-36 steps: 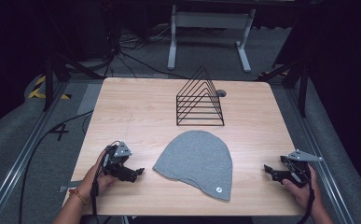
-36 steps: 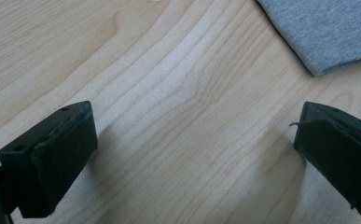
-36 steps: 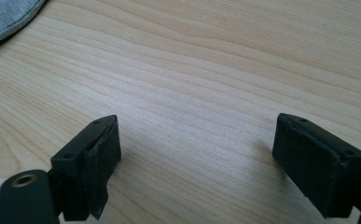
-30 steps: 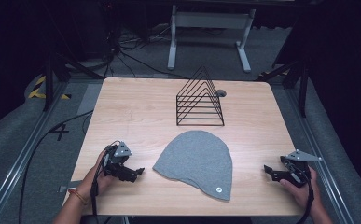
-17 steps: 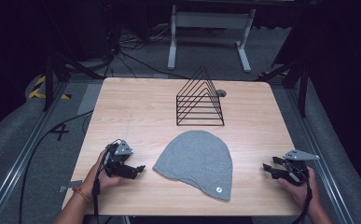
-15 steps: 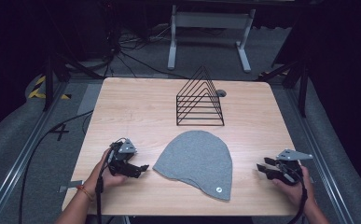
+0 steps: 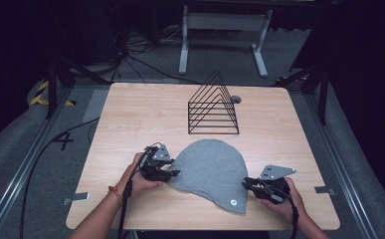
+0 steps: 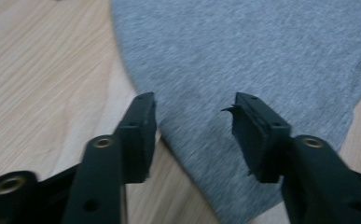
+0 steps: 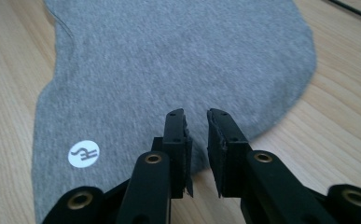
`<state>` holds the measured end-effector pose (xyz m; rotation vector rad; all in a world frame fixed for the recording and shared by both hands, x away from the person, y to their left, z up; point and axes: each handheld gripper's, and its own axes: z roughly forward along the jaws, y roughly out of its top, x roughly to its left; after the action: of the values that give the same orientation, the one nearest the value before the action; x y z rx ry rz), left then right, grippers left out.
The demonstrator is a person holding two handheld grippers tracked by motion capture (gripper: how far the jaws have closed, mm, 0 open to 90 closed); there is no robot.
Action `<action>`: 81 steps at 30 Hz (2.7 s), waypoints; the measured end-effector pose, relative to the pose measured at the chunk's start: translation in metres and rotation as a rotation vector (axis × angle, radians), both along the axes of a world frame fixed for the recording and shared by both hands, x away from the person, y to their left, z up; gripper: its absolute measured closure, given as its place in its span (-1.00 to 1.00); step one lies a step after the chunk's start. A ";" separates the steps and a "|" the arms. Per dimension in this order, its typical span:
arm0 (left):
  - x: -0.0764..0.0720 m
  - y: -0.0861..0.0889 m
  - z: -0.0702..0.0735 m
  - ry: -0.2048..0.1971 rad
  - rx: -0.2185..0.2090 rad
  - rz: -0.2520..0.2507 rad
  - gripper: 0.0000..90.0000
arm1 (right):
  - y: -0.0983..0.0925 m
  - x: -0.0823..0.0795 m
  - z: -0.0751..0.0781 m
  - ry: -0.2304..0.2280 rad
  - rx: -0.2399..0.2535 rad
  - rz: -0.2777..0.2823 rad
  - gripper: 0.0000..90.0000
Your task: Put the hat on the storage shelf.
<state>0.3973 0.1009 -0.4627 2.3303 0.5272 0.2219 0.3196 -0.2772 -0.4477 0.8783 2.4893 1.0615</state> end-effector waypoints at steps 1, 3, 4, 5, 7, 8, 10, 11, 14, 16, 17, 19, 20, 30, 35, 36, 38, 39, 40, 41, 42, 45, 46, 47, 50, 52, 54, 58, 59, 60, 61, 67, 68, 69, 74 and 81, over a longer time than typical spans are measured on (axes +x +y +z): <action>-0.001 -0.002 -0.001 0.009 0.000 -0.014 0.28 | 0.003 0.001 -0.002 0.009 -0.007 0.017 0.74; -0.003 -0.003 -0.003 0.015 -0.006 -0.020 0.34 | 0.006 0.002 -0.004 0.001 -0.021 0.036 0.72; -0.003 -0.003 -0.003 0.015 -0.006 -0.020 0.35 | 0.006 0.002 -0.004 0.001 -0.021 0.036 0.72; -0.006 -0.003 -0.003 0.016 -0.008 -0.020 0.36 | 0.008 0.002 -0.007 0.004 -0.049 0.046 0.72; -0.012 -0.003 -0.003 0.012 0.004 -0.035 0.35 | 0.007 0.003 -0.009 0.010 -0.069 0.027 0.72; -0.016 -0.004 -0.003 0.017 0.002 -0.037 0.35 | 0.006 0.004 -0.009 0.005 -0.066 0.029 0.72; -0.022 -0.005 -0.003 0.017 0.008 -0.052 0.33 | 0.005 0.004 -0.009 -0.015 -0.093 0.014 0.72; -0.022 -0.005 -0.003 0.017 0.008 -0.052 0.29 | 0.005 0.004 -0.009 -0.015 -0.093 0.014 0.72; -0.033 -0.009 -0.002 0.030 0.021 -0.069 0.24 | -0.002 0.009 -0.008 -0.030 -0.116 -0.032 0.70; -0.035 -0.010 -0.002 0.036 0.014 -0.075 0.23 | -0.007 0.013 -0.008 -0.015 -0.102 -0.056 0.68; -0.040 -0.012 -0.003 0.053 -0.007 -0.066 0.23 | -0.009 0.016 -0.008 -0.006 -0.094 -0.067 0.68; -0.041 -0.013 -0.003 0.052 -0.002 -0.079 0.23 | -0.011 0.017 -0.008 -0.003 -0.093 -0.074 0.67; -0.045 -0.015 -0.002 0.062 -0.007 -0.093 0.23 | -0.013 0.020 -0.007 0.001 -0.096 -0.086 0.66; -0.041 -0.019 0.008 0.037 -0.002 -0.063 0.02 | -0.016 0.034 0.001 0.010 -0.119 -0.096 0.48; -0.020 -0.015 0.018 0.005 -0.020 0.027 -0.15 | -0.018 0.045 0.012 0.004 -0.085 -0.116 0.31; -0.016 -0.016 0.018 0.008 -0.023 0.035 -0.16 | -0.017 0.048 0.014 0.005 -0.082 -0.115 0.27; -0.012 -0.017 0.018 0.010 -0.036 0.045 -0.19 | -0.016 0.052 0.015 0.010 -0.080 -0.120 0.23; -0.007 -0.019 0.017 0.009 -0.031 0.058 -0.19 | -0.015 0.055 0.015 0.019 -0.076 -0.126 0.20; -0.001 -0.024 0.014 0.016 -0.015 0.069 -0.26 | -0.012 0.064 0.014 0.040 -0.076 -0.121 0.12; 0.004 -0.026 0.013 0.017 -0.011 0.066 -0.27 | -0.010 0.067 0.013 0.043 -0.082 -0.125 0.10; 0.007 -0.028 0.012 0.024 -0.008 0.075 -0.27 | -0.008 0.070 0.011 0.047 -0.091 -0.127 0.06; 0.016 -0.032 0.010 0.035 -0.003 0.091 -0.30 | -0.003 0.078 0.008 0.059 -0.095 -0.129 0.00; 0.021 -0.035 0.009 0.034 -0.001 0.105 -0.30 | 0.000 0.085 0.005 0.070 -0.094 -0.140 -0.05; 0.024 -0.036 0.007 0.037 0.002 0.102 -0.31 | 0.001 0.087 0.004 0.070 -0.094 -0.142 -0.07; 0.031 -0.040 0.003 0.048 0.010 0.120 -0.33 | 0.005 0.095 0.001 0.073 -0.091 -0.147 -0.17; 0.035 -0.040 0.001 0.062 0.001 0.126 -0.34 | 0.007 0.097 -0.002 0.076 -0.087 -0.154 -0.21; 0.038 -0.040 0.000 0.067 0.006 0.128 -0.35 | 0.008 0.097 -0.003 0.080 -0.091 -0.159 -0.22; 0.038 -0.043 -0.003 0.062 -0.005 0.119 -0.37 | 0.008 0.100 -0.007 0.100 -0.064 -0.179 -0.32; 0.036 -0.044 -0.003 0.053 0.007 0.117 -0.35 | 0.008 0.100 -0.008 0.095 -0.058 -0.178 -0.32; 0.034 -0.046 -0.003 0.056 -0.002 0.129 -0.33 | 0.008 0.099 -0.008 0.091 -0.066 -0.172 -0.31; 0.034 -0.046 -0.003 0.056 -0.002 0.129 -0.25 | 0.008 0.099 -0.008 0.091 -0.066 -0.172 -0.31; 0.028 -0.048 0.002 0.072 0.013 0.082 0.41 | 0.013 0.092 -0.005 0.101 -0.068 -0.129 0.20; 0.028 -0.047 0.002 0.079 0.007 0.079 0.41 | 0.014 0.092 -0.004 0.103 -0.067 -0.127 0.28; 0.029 -0.045 0.002 0.088 0.009 0.078 0.50 | 0.014 0.091 -0.004 0.108 -0.062 -0.121 0.41; 0.032 -0.043 0.001 0.109 -0.021 0.081 0.80 | 0.009 0.092 -0.004 0.147 -0.011 -0.108 0.78; 0.028 -0.045 0.003 0.094 -0.022 0.071 0.87 | 0.007 0.090 -0.004 0.158 0.006 -0.092 0.90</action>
<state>0.4258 0.0560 -0.4599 2.3113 0.6569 0.1393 0.4098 -0.2698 -0.4520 1.1063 2.5448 1.0064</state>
